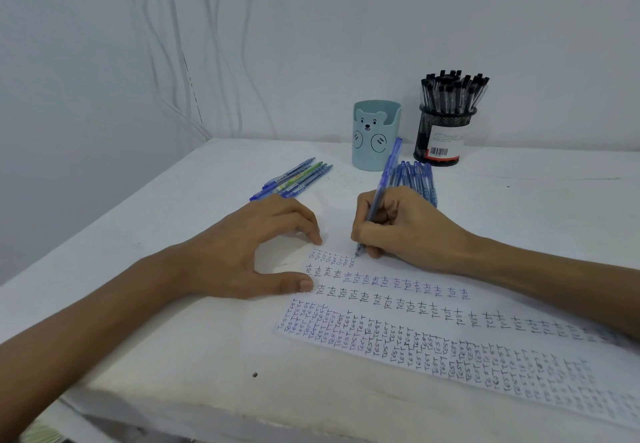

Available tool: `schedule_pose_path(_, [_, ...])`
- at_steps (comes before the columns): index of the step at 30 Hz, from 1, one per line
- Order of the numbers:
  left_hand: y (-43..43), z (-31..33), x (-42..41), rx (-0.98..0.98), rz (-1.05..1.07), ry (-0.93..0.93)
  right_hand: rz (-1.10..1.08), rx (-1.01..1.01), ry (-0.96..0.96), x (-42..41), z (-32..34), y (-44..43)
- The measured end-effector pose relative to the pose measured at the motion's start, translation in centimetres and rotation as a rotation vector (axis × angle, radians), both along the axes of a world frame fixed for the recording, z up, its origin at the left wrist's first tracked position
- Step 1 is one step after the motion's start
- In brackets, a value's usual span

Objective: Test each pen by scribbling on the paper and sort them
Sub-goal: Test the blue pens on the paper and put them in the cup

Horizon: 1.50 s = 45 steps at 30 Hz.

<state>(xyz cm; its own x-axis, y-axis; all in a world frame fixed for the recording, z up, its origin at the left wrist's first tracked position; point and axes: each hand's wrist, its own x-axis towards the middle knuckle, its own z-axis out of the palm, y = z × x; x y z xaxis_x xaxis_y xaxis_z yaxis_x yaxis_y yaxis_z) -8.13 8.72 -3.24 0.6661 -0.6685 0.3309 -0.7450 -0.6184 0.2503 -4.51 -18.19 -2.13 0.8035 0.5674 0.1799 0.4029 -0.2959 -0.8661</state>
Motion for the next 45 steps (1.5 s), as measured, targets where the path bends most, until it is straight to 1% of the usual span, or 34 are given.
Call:
schedule_pose_path(3, [0.0, 0.0, 0.0, -0.002, -0.003, 0.001, -0.094, 0.137, 0.162, 0.2, 0.3, 0.1])
schedule_pose_path(6, [0.0, 0.0, -0.1, -0.001, -0.003, 0.000, -0.111, 0.221, 0.276, 0.4, 0.7, 0.3])
schedule_pose_path(8, [0.1, 0.0, -0.1, 0.002, 0.002, 0.001, -0.123, 0.313, 0.374, 0.6, 0.8, 0.4])
schedule_pose_path(10, [0.0, 0.0, -0.1, 0.001, 0.003, 0.004, -0.129, 0.349, 0.380, 0.9, 0.6, 0.2])
schedule_pose_path(12, [0.0, 0.0, 0.0, -0.003, -0.004, 0.000, -0.106, 0.296, 0.317, 0.9, 0.4, 0.0])
schedule_pose_path(14, [0.0, 0.0, 0.0, -0.003, -0.006, 0.001, -0.079, 0.310, 0.286, 0.9, 0.3, -0.1])
schedule_pose_path(17, [0.0, 0.1, 0.0, -0.006, -0.007, 0.007, -0.089, 0.415, 0.349, 0.7, 0.7, 0.1])
schedule_pose_path(20, [0.1, 0.0, 0.0, -0.004, -0.007, 0.004, -0.125, 0.473, 0.450, 0.7, 1.0, 0.3])
schedule_pose_path(25, [0.0, 0.0, 0.0, -0.005, -0.012, -0.005, -0.107, 0.516, 0.484, 0.7, 1.3, 0.0])
schedule_pose_path(28, [0.1, 0.0, 0.0, -0.009, -0.014, -0.008, -0.140, 0.525, 0.498, 1.1, 1.3, -0.1])
schedule_pose_path(33, [0.1, 0.0, -0.1, -0.016, -0.020, -0.011, -0.251, 0.455, 0.451, 2.5, 2.5, -0.2])
schedule_pose_path(34, [0.1, -0.1, 0.0, -0.016, -0.020, -0.010, -0.283, 0.405, 0.403, 3.2, 3.1, -0.6])
schedule_pose_path(35, [0.1, -0.1, 0.0, -0.017, -0.022, -0.009, -0.314, 0.305, 0.322, 4.1, 3.7, -1.1])
schedule_pose_path(38, [0.1, -0.1, 0.0, -0.021, -0.026, -0.009, -0.386, -0.126, 0.005, 6.8, 4.7, -2.9])
schedule_pose_path(40, [0.1, -0.1, 0.0, -0.022, -0.027, -0.009, -0.429, -0.334, -0.094, 8.3, 4.7, -3.7])
schedule_pose_path(42, [0.0, -0.1, 0.0, -0.024, -0.028, -0.010, -0.474, -0.485, -0.171, 9.7, 4.3, -4.1])
schedule_pose_path(45, [0.0, -0.1, 0.0, -0.023, -0.024, -0.009, -0.578, -0.602, -0.286, 11.3, 3.9, -4.1])
